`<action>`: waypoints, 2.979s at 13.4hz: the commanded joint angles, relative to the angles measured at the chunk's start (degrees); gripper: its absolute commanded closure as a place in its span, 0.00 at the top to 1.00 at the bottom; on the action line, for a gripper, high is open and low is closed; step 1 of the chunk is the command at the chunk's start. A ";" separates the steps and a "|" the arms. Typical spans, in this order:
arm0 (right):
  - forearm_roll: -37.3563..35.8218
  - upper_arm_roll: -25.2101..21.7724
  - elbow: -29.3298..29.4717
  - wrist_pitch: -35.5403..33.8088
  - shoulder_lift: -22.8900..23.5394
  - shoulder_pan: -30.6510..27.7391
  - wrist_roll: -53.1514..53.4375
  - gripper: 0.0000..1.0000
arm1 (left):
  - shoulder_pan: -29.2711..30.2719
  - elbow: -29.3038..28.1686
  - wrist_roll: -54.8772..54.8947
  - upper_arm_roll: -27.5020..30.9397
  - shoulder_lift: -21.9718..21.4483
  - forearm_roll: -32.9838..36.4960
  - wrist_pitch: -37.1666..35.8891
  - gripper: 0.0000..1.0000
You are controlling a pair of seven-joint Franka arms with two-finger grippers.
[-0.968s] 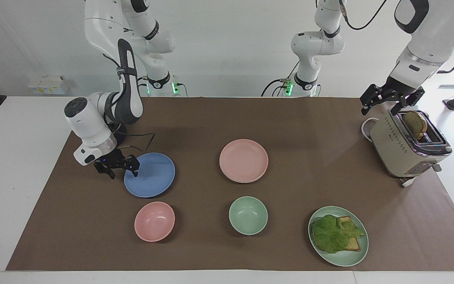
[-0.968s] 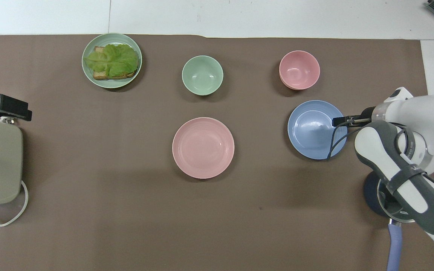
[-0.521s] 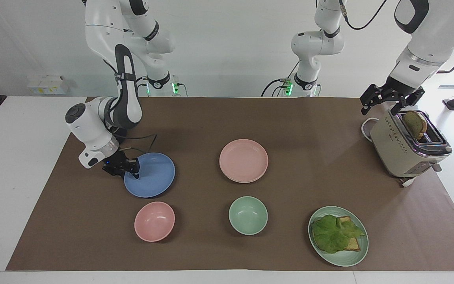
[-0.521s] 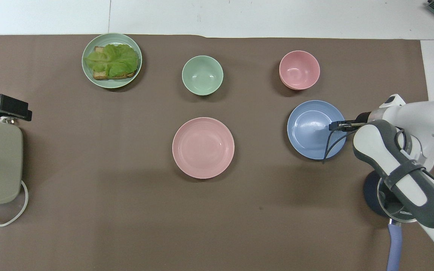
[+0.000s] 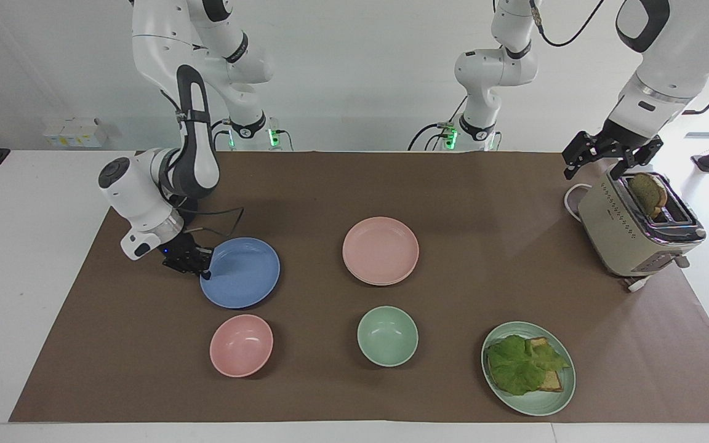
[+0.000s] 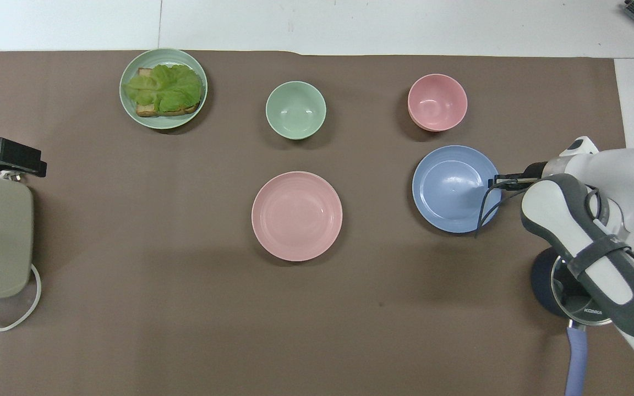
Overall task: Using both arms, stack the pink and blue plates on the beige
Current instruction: 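Reach the right gripper to the rim of the blue bowl, then grip the blue bowl rim and slide it onto the pink bowl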
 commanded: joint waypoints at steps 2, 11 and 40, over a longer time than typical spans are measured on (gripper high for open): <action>1.60 1.00 -0.42 -4.16 -4.37 0.54 -1.20 0.00 | 0.50 -0.22 0.50 -0.40 -0.33 0.83 -0.56 1.00; 1.68 1.00 0.89 -5.51 -9.92 18.98 24.16 0.00 | 0.50 -0.22 0.50 -0.31 -0.33 0.83 -0.56 1.00; 0.54 0.21 2.65 4.01 -3.49 31.83 38.97 1.00 | 0.50 -0.22 0.50 -0.40 -0.33 0.83 -0.56 1.00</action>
